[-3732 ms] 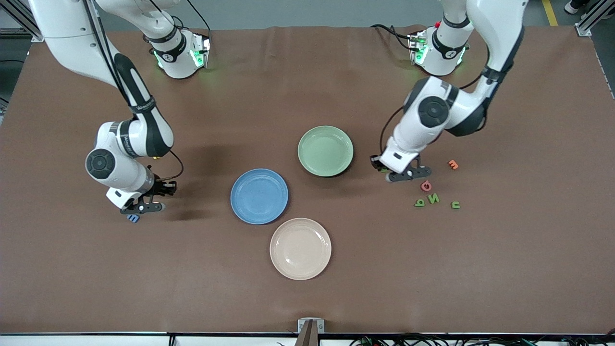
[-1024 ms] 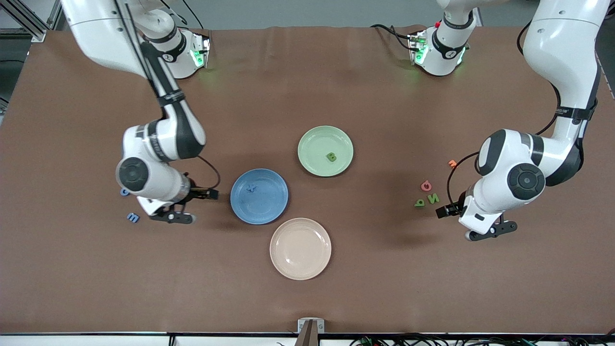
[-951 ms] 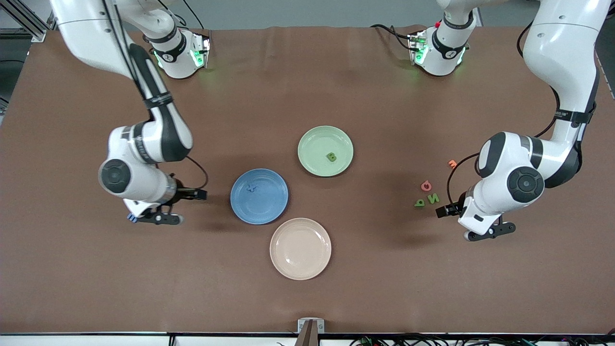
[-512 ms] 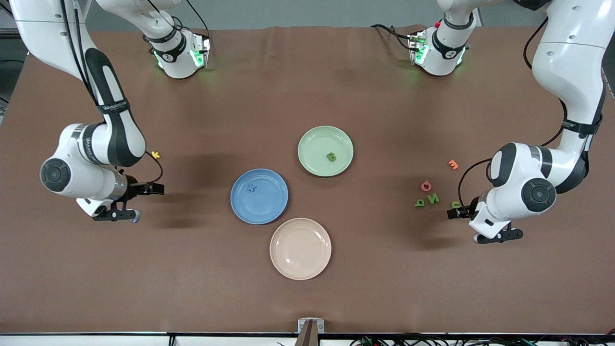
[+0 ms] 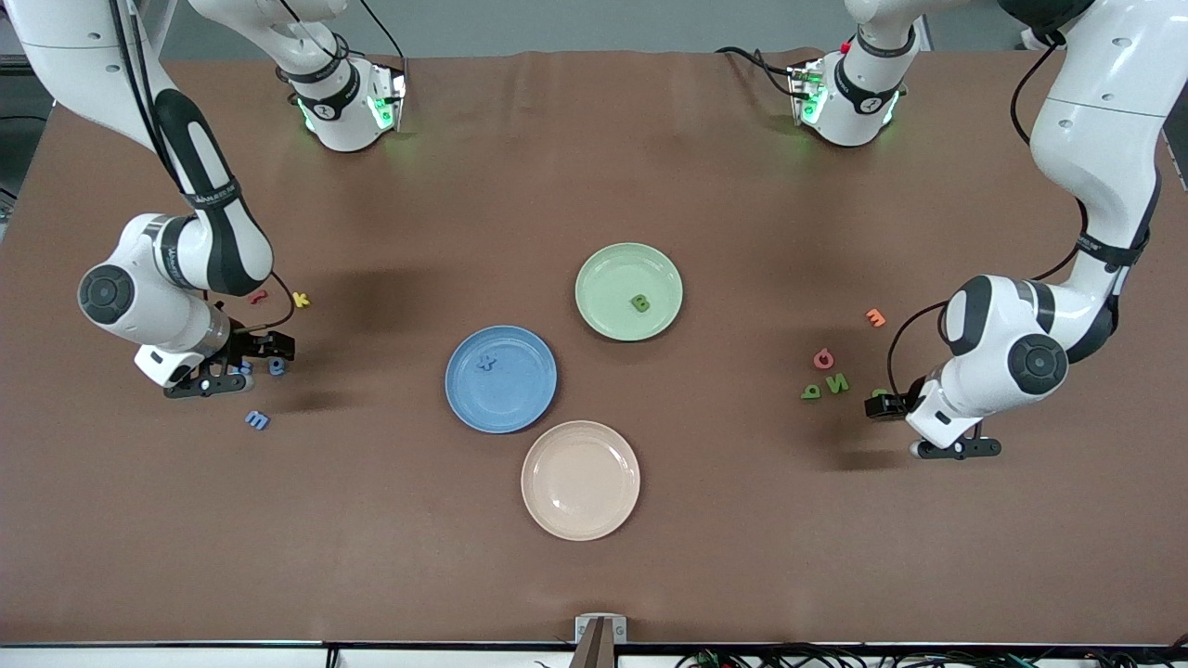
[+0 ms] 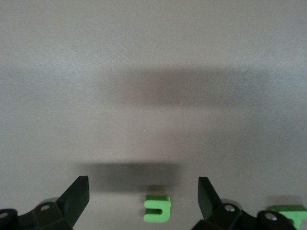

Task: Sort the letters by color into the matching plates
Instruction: 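Grasp the blue a with the right gripper while the left gripper grasps a green letter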

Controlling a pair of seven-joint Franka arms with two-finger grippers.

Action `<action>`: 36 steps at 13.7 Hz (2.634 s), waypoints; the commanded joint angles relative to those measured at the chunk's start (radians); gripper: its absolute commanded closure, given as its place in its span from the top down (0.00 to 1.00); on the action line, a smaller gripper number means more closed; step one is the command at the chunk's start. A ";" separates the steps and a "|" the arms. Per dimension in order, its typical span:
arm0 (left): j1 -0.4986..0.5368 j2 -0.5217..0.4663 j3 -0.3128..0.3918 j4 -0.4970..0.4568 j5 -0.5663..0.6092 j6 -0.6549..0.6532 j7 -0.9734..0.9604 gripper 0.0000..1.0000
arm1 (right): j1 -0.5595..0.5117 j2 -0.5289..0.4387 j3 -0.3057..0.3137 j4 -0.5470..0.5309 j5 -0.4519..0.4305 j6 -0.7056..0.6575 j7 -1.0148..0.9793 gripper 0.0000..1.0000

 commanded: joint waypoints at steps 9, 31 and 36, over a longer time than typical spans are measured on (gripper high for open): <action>0.022 -0.073 -0.010 -0.131 0.058 0.056 0.016 0.88 | -0.038 0.070 0.022 -0.038 -0.013 0.147 -0.007 0.92; 0.022 -0.070 -0.014 -0.131 0.074 0.056 0.007 0.05 | 0.113 -0.016 0.028 0.030 -0.004 -0.041 0.202 0.07; 0.020 -0.125 -0.029 -0.125 0.074 0.042 0.007 0.00 | 0.342 -0.035 0.030 0.116 -0.004 -0.226 0.598 0.07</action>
